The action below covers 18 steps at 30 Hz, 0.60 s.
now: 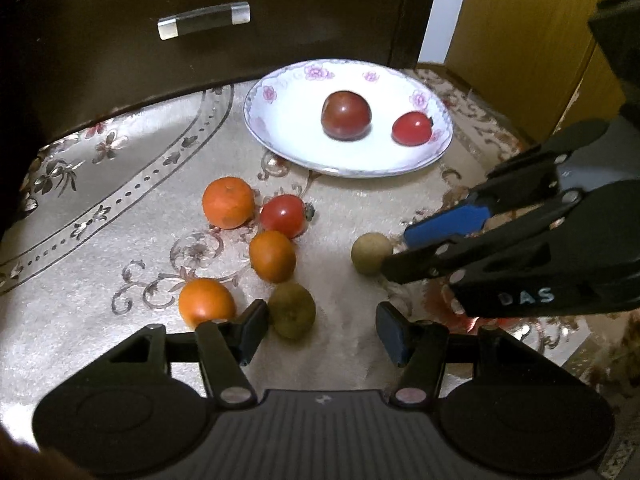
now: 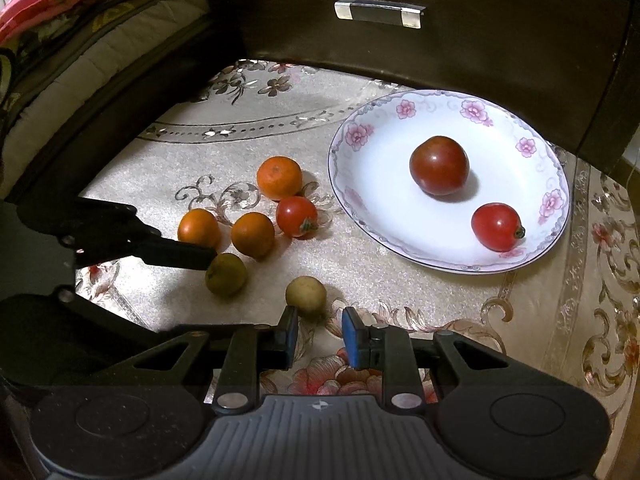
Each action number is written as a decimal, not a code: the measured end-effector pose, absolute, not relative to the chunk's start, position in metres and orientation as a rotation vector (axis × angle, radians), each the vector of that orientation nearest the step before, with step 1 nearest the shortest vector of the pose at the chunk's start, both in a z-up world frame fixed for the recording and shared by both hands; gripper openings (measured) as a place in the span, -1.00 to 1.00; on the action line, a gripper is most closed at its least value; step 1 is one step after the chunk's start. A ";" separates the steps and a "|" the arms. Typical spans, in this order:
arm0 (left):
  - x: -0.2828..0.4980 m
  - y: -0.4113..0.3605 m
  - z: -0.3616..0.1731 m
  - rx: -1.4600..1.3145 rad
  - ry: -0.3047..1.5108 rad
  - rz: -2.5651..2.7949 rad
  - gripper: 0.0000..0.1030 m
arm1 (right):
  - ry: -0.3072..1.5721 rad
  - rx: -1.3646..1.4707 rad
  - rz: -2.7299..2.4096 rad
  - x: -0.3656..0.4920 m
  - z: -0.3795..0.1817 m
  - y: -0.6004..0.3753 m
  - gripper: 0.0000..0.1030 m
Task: Organize fruits
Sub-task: 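Grasp the olive-brown fruit with the left tool while the right tool holds the tan fruit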
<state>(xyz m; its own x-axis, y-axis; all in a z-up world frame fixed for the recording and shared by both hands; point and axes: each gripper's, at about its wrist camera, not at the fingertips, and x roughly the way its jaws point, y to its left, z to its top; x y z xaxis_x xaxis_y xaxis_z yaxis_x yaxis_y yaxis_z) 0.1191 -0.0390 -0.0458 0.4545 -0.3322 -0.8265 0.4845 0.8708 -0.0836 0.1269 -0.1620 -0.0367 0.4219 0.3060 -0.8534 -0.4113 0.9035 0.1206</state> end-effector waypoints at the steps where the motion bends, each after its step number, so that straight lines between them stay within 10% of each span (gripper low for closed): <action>1: 0.119 -0.040 -0.047 0.185 0.974 -0.500 0.13 | 1.039 -0.114 0.450 0.127 -0.036 -0.162 -0.58; 18: 0.122 -0.035 -0.045 0.180 0.973 -0.476 -0.15 | 1.053 -0.084 0.488 0.139 -0.043 -0.147 -0.48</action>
<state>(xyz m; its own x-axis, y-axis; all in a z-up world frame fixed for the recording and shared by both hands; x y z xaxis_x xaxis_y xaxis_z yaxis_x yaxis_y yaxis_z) 0.1219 -0.0352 -0.0455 0.4699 -0.3072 -0.8276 0.4650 0.8830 -0.0637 0.1389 -0.1467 -0.0431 0.3992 0.3459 -0.8491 -0.4244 0.8906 0.1633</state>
